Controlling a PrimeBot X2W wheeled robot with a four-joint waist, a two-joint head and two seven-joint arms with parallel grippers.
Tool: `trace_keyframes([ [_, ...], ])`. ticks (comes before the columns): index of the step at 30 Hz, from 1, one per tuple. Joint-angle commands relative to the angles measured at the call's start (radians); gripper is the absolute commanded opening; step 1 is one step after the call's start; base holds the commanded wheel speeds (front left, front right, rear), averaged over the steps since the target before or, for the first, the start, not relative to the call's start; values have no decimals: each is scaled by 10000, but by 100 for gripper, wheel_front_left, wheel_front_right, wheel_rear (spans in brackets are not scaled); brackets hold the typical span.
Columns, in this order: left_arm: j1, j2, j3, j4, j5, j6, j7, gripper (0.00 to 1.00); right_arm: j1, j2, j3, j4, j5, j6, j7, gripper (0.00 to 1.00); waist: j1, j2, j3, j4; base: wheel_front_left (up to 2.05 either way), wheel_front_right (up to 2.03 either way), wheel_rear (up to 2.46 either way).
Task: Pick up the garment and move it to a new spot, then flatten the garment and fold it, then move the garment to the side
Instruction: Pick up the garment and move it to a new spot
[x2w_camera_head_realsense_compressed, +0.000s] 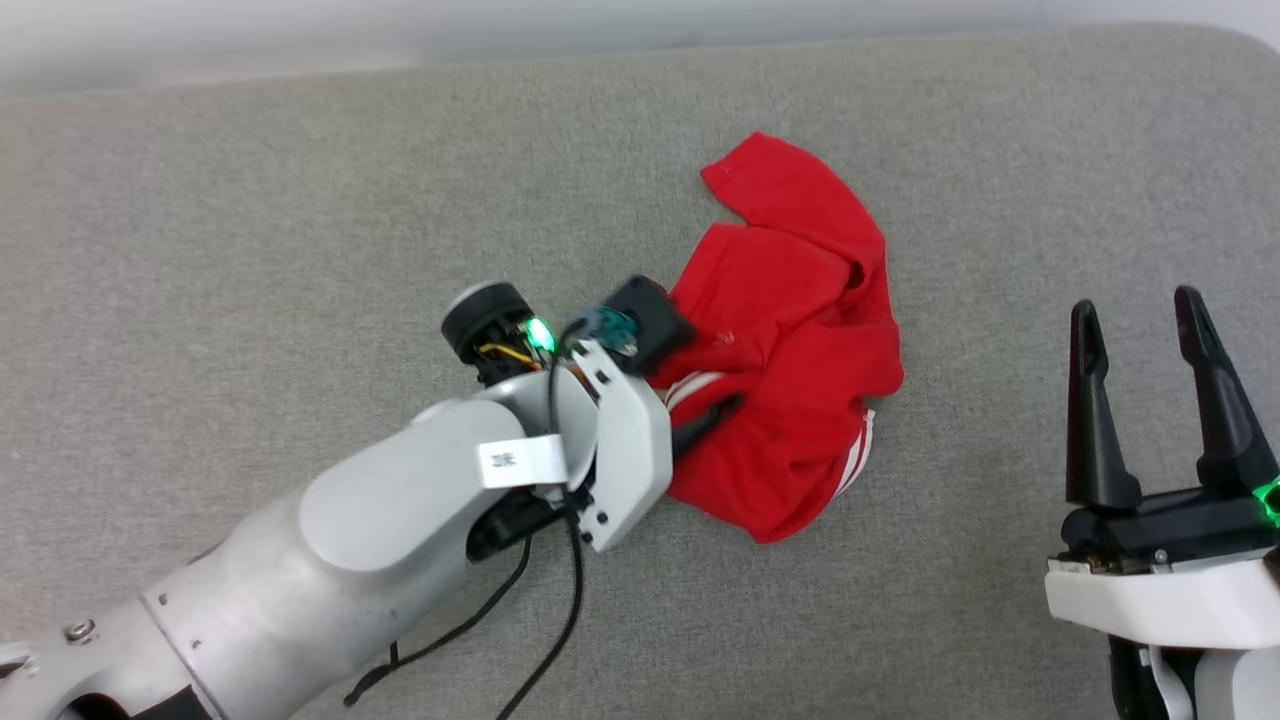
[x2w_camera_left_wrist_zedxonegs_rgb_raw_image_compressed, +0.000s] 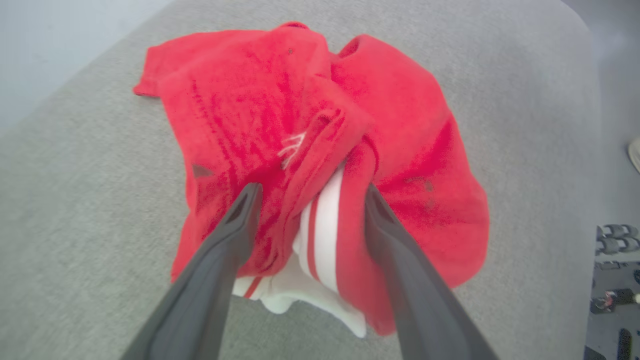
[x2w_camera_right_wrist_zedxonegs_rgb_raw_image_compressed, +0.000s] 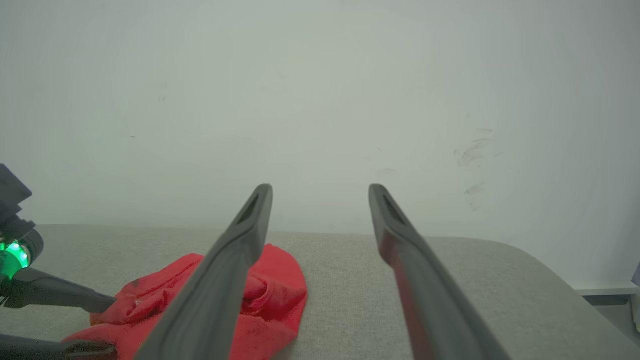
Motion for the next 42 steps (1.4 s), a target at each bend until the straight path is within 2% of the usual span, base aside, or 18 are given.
trace_keyframes([
  [1,21,-25,189,30,111,115,-485,100,135,27,-15,28,-73,-6,-23,100,1,0,-278,96,0,0,0],
  [9,882,394,1538,-89,0,1429,-3067,100,616,25,-21,281,-186,-6,-24,100,1,0,-1073,470,0,0,0],
  [14,1830,871,2433,-353,-156,2560,-4434,100,884,26,-95,440,-184,-6,-24,100,1,0,-1523,750,0,0,0],
  [20,3256,1075,3874,-932,206,3760,-4913,100,1205,24,-182,636,-183,-6,-24,100,1,0,-1885,1125,0,0,0],
  [23,4199,1041,4902,-1439,1131,4272,-4916,100,1295,24,-212,753,-192,-6,-24,100,1,0,-1971,1248,0,0,0],
  [27,5571,695,6372,-2125,2404,4796,-4908,100,1338,24,-234,865,-177,-6,-24,100,1,0,-2066,1314,0,0,0],
  [31,7023,194,7604,-2639,3517,4745,-4910,100,1414,24,-261,961,-145,-6,-24,100,1,0,-2162,1354,0,0,0],
  [34,7884,-266,8505,-2987,4155,4526,-4911,100,1476,24,-272,1060,-124,-6,-22,100,1,0,-2224,1361,0,0,0],
  [37,8676,-756,9283,-3251,4754,4239,-4912,100,1547,24,-287,1146,-83,-6,-24,100,1,0,-2289,1359,0,0,0],
  [42,9613,-1508,10260,-3330,5579,3518,-4911,100,1608,24,-293,1326,-37,-6,-24,100,1,0,-2408,1369,0,0,0],
])
